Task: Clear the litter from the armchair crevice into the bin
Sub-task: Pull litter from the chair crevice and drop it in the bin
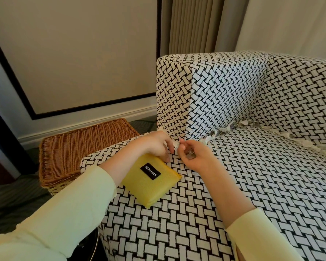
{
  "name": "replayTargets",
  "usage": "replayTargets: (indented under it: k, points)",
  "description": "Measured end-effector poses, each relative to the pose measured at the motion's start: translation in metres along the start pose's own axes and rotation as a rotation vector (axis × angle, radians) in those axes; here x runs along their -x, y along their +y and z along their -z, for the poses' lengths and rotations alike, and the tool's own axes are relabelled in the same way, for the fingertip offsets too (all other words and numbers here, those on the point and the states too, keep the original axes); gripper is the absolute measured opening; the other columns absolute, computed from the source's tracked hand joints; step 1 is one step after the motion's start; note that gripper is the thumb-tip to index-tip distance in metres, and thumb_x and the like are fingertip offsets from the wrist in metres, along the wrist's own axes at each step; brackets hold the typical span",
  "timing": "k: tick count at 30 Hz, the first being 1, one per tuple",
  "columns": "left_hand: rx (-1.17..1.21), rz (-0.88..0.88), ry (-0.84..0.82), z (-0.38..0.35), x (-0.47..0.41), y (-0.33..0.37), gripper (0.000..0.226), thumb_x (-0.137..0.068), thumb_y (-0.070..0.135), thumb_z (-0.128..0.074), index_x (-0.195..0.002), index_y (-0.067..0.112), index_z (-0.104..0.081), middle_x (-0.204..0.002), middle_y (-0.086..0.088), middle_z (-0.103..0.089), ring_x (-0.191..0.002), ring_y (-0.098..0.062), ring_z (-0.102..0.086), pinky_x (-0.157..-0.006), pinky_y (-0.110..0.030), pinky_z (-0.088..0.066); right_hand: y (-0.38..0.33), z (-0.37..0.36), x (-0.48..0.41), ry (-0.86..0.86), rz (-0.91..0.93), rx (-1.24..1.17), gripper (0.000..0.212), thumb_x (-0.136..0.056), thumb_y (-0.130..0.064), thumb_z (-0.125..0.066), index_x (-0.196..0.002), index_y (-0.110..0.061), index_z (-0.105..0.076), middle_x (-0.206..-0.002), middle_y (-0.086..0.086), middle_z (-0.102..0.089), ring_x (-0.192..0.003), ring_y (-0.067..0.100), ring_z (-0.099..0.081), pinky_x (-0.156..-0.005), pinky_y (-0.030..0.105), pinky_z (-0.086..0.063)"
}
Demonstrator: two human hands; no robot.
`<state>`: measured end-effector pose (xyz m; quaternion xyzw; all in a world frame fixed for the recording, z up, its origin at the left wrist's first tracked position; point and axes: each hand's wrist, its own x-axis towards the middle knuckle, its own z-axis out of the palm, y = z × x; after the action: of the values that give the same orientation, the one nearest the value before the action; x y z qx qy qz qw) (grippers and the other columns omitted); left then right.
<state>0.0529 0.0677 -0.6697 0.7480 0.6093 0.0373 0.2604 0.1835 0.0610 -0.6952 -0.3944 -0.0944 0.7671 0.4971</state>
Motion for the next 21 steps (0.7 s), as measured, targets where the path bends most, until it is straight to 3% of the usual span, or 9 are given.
replayTargets:
  k: [1, 3, 6, 9, 13, 16, 19, 21]
  points:
    - [0.066, -0.022, 0.032, 0.001, 0.001, -0.001, 0.027, -0.074, 0.015, -0.076, -0.095, 0.025, -0.061, -0.088, 0.006, -0.06, -0.086, -0.011, -0.057, -0.073, -0.023, -0.047, 0.0, -0.001, 0.002, 0.001, 0.001, -0.056, 0.026, -0.098, -0.009, -0.038, -0.081, 0.002, -0.054, -0.075, 0.01, -0.051, -0.067, 0.017, -0.052, -0.054, 0.019, -0.055]
    - [0.284, -0.072, 0.148, 0.005, 0.004, -0.002, 0.023, -0.073, 0.017, -0.076, -0.09, 0.023, -0.062, -0.086, 0.006, -0.063, -0.083, -0.009, -0.06, -0.072, -0.02, -0.048, 0.001, -0.004, 0.006, 0.0, -0.009, -0.153, 0.026, -0.099, -0.009, -0.035, -0.085, 0.003, -0.053, -0.079, 0.014, -0.056, -0.076, 0.023, -0.056, -0.081, 0.031, -0.053]
    - [0.671, -0.165, 0.256, 0.012, 0.008, 0.005, 0.02, -0.074, 0.014, -0.075, -0.082, 0.023, -0.06, -0.085, 0.005, -0.063, -0.082, -0.009, -0.061, -0.075, -0.018, -0.052, 0.0, -0.006, 0.008, -0.026, -0.063, -0.281, 0.029, -0.1, -0.013, -0.031, -0.089, 0.003, -0.052, -0.085, 0.019, -0.058, -0.079, 0.028, -0.058, -0.086, 0.036, -0.05]
    - [0.508, -0.278, 0.276, 0.011, 0.009, 0.014, 0.018, -0.073, 0.016, -0.076, -0.078, 0.023, -0.06, -0.079, 0.011, -0.061, -0.075, 0.0, -0.057, -0.071, -0.012, -0.048, 0.0, -0.005, 0.012, -0.078, -0.134, -0.351, 0.028, -0.1, -0.015, -0.028, -0.101, 0.005, -0.047, -0.093, 0.024, -0.057, -0.087, 0.032, -0.059, -0.084, 0.038, -0.05]
    - [0.364, -0.305, 0.304, 0.0, 0.007, 0.02, 0.013, -0.074, 0.017, -0.076, -0.081, 0.019, -0.065, -0.077, 0.014, -0.061, -0.075, 0.001, -0.057, -0.072, -0.012, -0.046, 0.002, -0.007, 0.017, -0.108, -0.144, -0.31, 0.025, -0.1, -0.01, -0.029, -0.098, 0.007, -0.047, -0.088, 0.025, -0.053, -0.094, 0.031, -0.058, -0.089, 0.038, -0.046]
    - [0.344, -0.308, 0.366, 0.008, 0.012, 0.01, 0.012, -0.076, 0.026, -0.074, -0.081, 0.024, -0.063, -0.082, 0.012, -0.06, -0.078, -0.001, -0.054, -0.073, -0.015, -0.043, 0.002, -0.006, 0.008, -0.08, -0.141, -0.387, 0.023, -0.099, -0.01, -0.036, -0.089, 0.003, -0.051, -0.079, 0.016, -0.055, -0.073, 0.02, -0.057, -0.076, 0.026, -0.052]
    - [0.117, -0.22, -0.014, 0.025, 0.023, -0.007, 0.021, -0.078, 0.037, -0.069, -0.094, 0.031, -0.058, -0.093, 0.013, -0.056, -0.088, -0.003, -0.052, -0.082, -0.023, -0.042, 0.002, -0.005, 0.003, -0.047, -0.142, -0.263, 0.028, -0.099, -0.014, -0.037, -0.078, -0.004, -0.051, -0.068, 0.007, -0.049, -0.054, 0.007, -0.041, -0.042, 0.012, -0.04]
    - [-0.105, -0.101, -0.217, 0.027, 0.029, -0.02, 0.039, -0.079, 0.043, -0.066, -0.114, 0.029, -0.055, -0.113, 0.009, -0.055, -0.107, -0.009, -0.05, -0.094, -0.027, -0.04, 0.003, -0.005, 0.001, -0.053, -0.166, -0.221, 0.029, -0.099, -0.016, -0.036, -0.076, -0.005, -0.049, -0.066, 0.007, -0.045, -0.047, 0.006, -0.035, -0.03, 0.013, -0.032]
